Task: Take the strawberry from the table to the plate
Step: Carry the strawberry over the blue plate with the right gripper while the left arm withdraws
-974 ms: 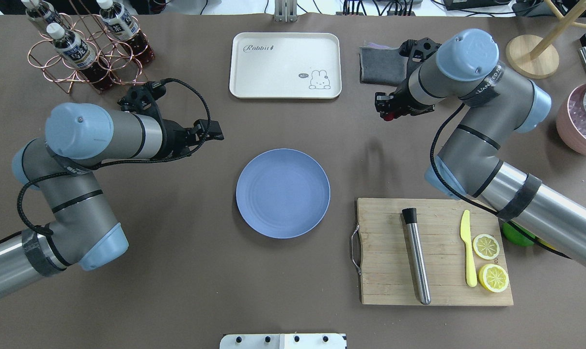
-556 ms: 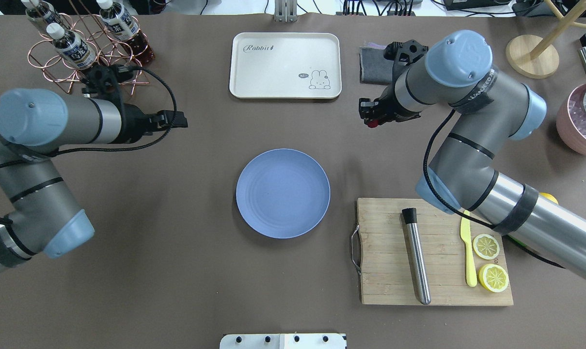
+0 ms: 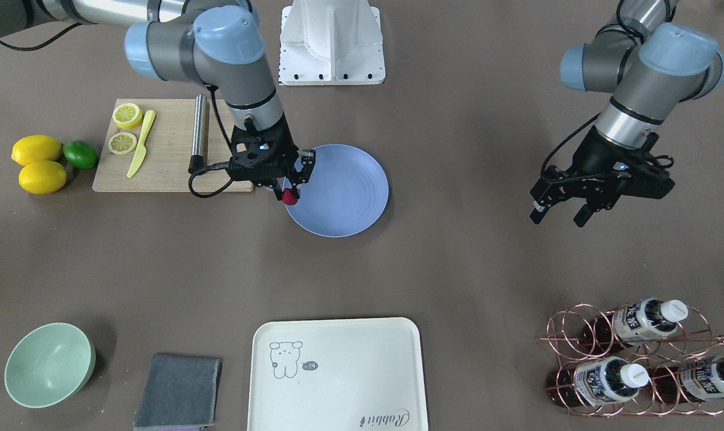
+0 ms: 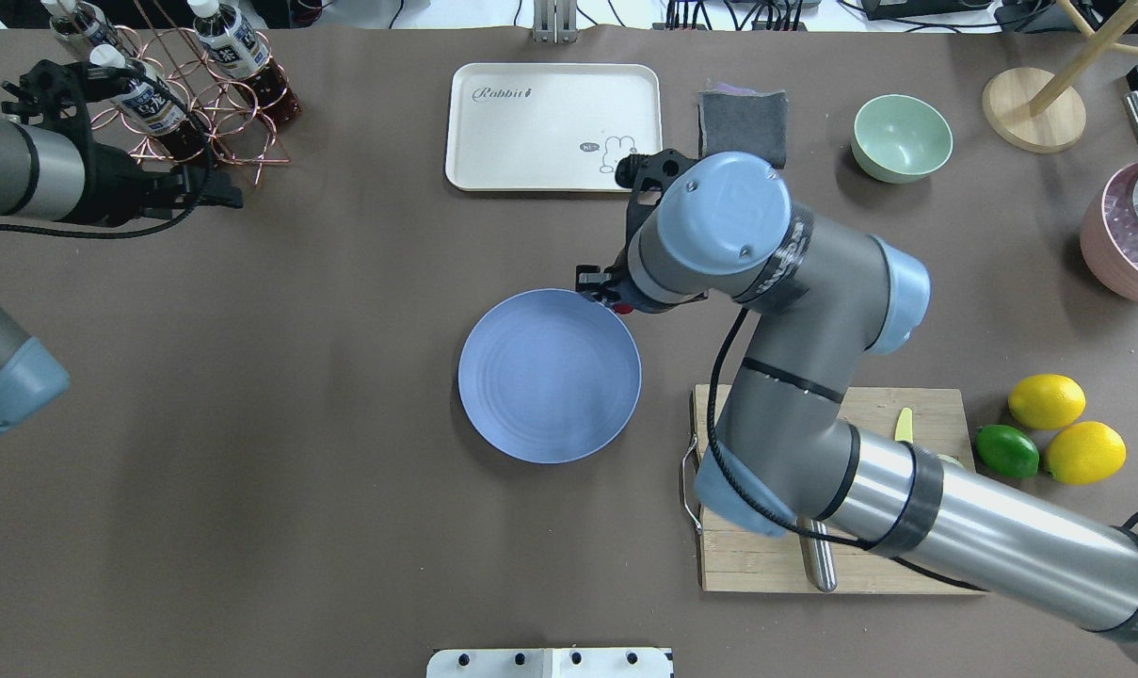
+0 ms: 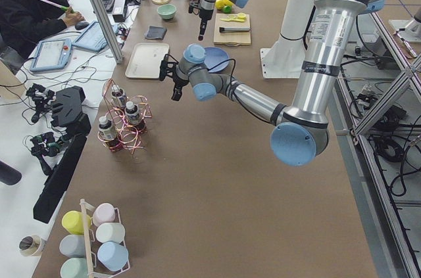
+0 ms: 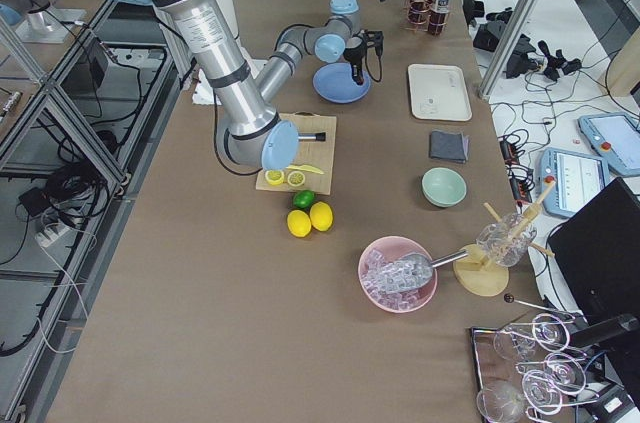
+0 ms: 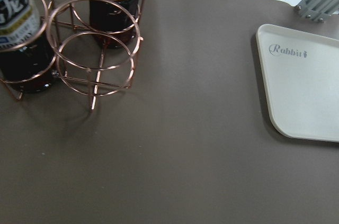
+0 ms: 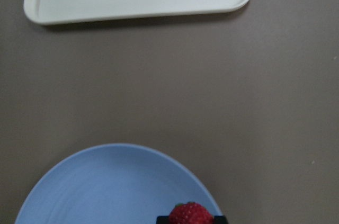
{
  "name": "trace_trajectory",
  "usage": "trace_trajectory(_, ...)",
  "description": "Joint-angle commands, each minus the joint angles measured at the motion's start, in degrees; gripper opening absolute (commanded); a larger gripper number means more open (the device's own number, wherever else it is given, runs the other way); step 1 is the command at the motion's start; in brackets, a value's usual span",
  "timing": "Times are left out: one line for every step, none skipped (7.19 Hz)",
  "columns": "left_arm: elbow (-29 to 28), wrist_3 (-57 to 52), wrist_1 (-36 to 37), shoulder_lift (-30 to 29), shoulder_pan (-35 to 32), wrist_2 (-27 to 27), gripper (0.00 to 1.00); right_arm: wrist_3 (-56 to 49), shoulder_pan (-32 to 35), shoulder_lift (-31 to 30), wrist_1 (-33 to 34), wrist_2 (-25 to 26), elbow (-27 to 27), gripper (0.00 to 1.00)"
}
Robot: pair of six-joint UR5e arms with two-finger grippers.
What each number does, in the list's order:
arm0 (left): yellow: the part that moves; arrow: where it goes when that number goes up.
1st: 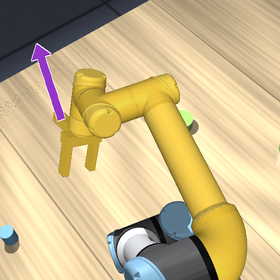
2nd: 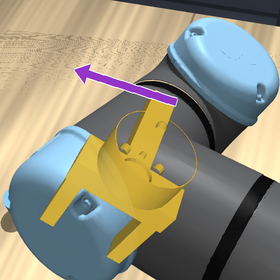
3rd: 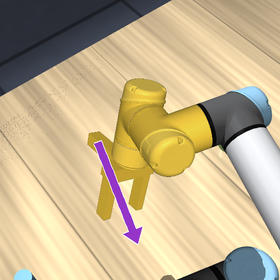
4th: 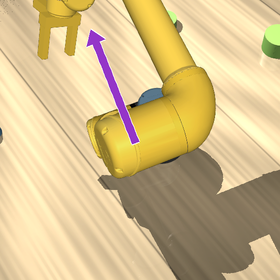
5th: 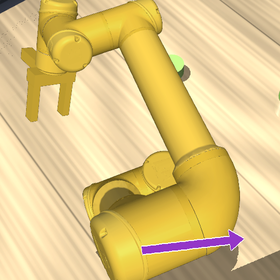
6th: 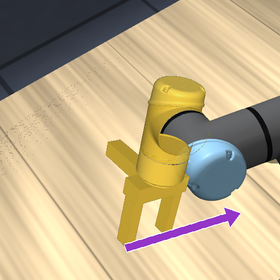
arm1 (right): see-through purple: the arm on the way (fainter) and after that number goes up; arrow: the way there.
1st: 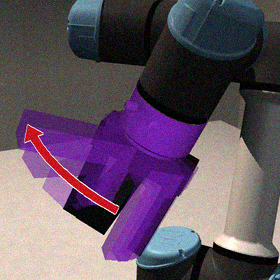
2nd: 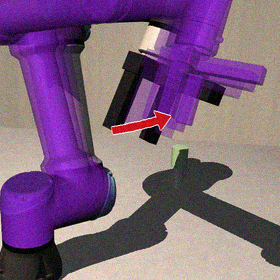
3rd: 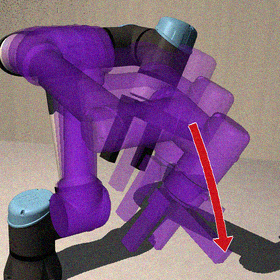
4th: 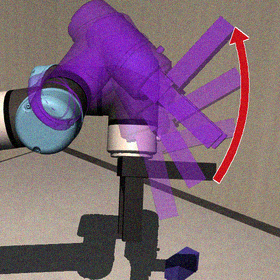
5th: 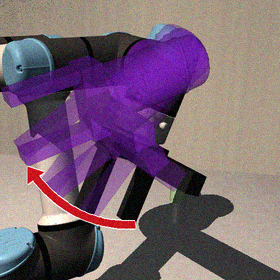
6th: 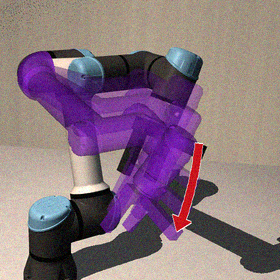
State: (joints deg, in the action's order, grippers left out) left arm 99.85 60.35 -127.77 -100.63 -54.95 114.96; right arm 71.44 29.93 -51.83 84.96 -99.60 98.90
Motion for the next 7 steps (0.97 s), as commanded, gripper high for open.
trace_trajectory(-0.7,-11.5,3.9,3.9,-6.5,9.4,0.98,1.8,-7.8,3.5,3.8,6.1,-0.4,0.00)
trace_trajectory(-1.2,-12.5,4.5,4.2,-7.6,10.1,0.98,1.6,-8.3,3.9,3.5,6.3,-1.4,0.00)
trace_trajectory(-2.3,-13.8,4.4,4.3,-7.7,10.1,0.98,1.0,-8.2,5.4,3.0,6.5,-4.9,0.00)
trace_trajectory(-2.9,-14.6,4.4,4.4,-7.7,10.0,0.98,0.6,-8.0,6.9,1.7,8.4,-7.9,0.00)
trace_trajectory(-3.1,-14.6,4.4,4.7,-7.7,9.9,0.98,0.5,-7.8,6.9,-3.0,8.9,-11.5,0.00)
trace_trajectory(-3.4,-14.7,4.3,4.7,-7.7,9.8,0.98,0.0,-7.1,6.8,-4.7,8.9,-12.7,0.00)
trace_trajectory(-3.6,-14.7,4.4,4.6,-7.6,9.8,0.98,0.0,-6.9,6.4,-4.8,8.8,-12.7,0.00)
